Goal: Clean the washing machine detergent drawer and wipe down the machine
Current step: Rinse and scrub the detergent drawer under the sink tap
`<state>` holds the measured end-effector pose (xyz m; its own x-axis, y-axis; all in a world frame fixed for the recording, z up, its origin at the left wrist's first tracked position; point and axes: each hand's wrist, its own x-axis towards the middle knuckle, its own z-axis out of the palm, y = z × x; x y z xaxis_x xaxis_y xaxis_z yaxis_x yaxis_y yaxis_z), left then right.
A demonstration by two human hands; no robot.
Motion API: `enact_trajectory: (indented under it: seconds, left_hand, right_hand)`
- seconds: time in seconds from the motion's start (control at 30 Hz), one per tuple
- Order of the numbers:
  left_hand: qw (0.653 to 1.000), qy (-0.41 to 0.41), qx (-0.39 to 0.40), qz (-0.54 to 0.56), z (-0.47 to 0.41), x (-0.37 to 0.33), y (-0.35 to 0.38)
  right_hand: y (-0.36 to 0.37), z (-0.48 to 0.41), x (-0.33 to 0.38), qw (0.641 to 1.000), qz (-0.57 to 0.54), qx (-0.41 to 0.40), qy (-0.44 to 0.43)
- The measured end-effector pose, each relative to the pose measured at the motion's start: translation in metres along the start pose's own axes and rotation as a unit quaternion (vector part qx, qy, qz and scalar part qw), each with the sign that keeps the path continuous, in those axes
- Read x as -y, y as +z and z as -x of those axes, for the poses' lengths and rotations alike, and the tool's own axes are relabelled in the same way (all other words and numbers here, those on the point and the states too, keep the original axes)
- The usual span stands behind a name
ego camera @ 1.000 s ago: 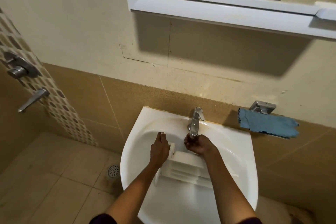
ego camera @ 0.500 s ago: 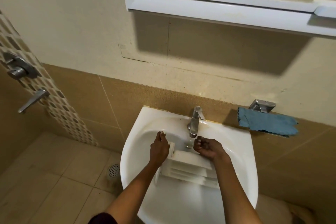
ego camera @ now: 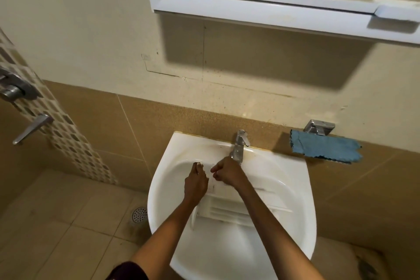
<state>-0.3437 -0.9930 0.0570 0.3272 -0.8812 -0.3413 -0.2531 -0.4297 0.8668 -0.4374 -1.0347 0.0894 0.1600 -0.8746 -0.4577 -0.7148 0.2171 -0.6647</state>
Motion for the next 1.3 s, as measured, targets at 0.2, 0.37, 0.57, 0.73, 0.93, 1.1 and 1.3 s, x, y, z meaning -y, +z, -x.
enact_trajectory:
  seconds: [0.2,0.37,0.57,0.73,0.93,1.1,1.3]
  left_hand:
    - [1.0,-0.001,-0.007,0.001,-0.001,0.002,0.0]
    - [1.0,-0.005,-0.009,-0.002,-0.003,0.002,0.001]
    - [1.0,0.003,-0.006,-0.004,-0.003,0.004,0.002]
    - [1.0,-0.008,-0.003,0.001,-0.007,0.007,0.002]
    - [1.0,-0.004,-0.002,0.001,-0.007,0.009,0.004]
    - [1.0,-0.012,-0.005,0.007,-0.008,0.009,0.003]
    - [1.0,-0.003,-0.004,0.003,-0.008,0.009,0.003]
  right_hand:
    - [0.02,0.001,-0.004,0.982,0.178,0.062,-0.004]
    - [0.015,-0.017,0.002,0.97,0.21,0.104,0.056]
    - [0.018,-0.03,-0.004,0.994,0.069,-0.014,0.086]
    - [0.014,-0.02,0.002,0.982,0.106,0.125,0.092]
    - [0.029,-0.024,-0.013,0.994,-0.038,-0.054,0.088]
    - [0.034,-0.021,-0.017,1.0,0.01,0.004,0.028]
    - [0.03,-0.027,-0.037,0.997,-0.071,-0.031,0.029]
